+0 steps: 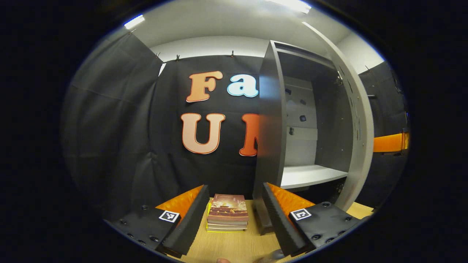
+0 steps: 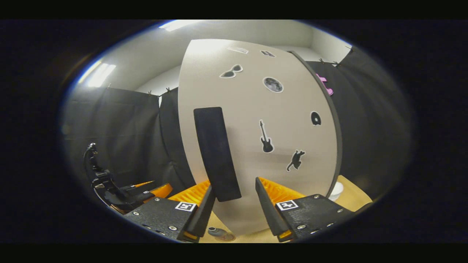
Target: Open the cabinet door with the right hand, grasp the bottle in the cabinet with the left hand and place it on the coaster, then close the cabinet door with the right hand.
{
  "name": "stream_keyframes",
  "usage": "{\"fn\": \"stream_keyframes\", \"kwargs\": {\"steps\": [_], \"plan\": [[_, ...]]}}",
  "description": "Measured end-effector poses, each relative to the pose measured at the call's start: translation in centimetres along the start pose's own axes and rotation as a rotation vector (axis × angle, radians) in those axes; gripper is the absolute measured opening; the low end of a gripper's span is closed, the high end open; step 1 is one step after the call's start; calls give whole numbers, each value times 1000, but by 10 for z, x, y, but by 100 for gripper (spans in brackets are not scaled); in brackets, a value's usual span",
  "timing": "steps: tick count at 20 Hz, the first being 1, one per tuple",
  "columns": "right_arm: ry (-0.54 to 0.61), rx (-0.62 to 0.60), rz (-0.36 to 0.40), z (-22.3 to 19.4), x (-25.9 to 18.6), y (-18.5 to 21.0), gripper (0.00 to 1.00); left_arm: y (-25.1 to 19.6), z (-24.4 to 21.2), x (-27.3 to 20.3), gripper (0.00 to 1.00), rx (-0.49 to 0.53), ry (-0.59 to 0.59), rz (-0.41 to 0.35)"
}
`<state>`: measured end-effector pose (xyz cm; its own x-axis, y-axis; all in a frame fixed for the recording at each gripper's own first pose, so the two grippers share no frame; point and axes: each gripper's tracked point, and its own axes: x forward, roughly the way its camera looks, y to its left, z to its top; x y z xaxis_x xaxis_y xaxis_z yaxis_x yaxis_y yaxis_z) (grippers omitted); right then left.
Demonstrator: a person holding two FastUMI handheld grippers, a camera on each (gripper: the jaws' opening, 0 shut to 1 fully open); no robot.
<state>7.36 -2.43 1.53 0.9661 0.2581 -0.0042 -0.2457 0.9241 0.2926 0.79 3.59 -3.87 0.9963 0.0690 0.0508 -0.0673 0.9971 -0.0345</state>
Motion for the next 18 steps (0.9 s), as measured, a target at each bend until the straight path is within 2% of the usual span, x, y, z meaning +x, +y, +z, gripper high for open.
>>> {"fn": "stream_keyframes", "kwargs": {"steps": [1,4,8,10,11,14,18], "plan": [[2,-21,-8,0,3,-1,67,3,-1,6,94,-7,3,-5],[-3,-68,-25,0,5,-1,69,20,-4,29,94,-17,16,-3],[13,-21,-31,-5,6,-4,76,34,-8,44,94,-24,13,9],[4,-27,-70,-5,9,-4,83,40,-8,53,93,-32,9,-1],[6,-63,-92,-5,14,-5,89,41,-8,57,93,-34,9,-9],[5,-179,-150,-9,15,-5,88,48,-7,70,94,-15,19,-25],[-6,-163,-187,-10,20,-9,92,53,4,75,93,4,-5,-40]]}}
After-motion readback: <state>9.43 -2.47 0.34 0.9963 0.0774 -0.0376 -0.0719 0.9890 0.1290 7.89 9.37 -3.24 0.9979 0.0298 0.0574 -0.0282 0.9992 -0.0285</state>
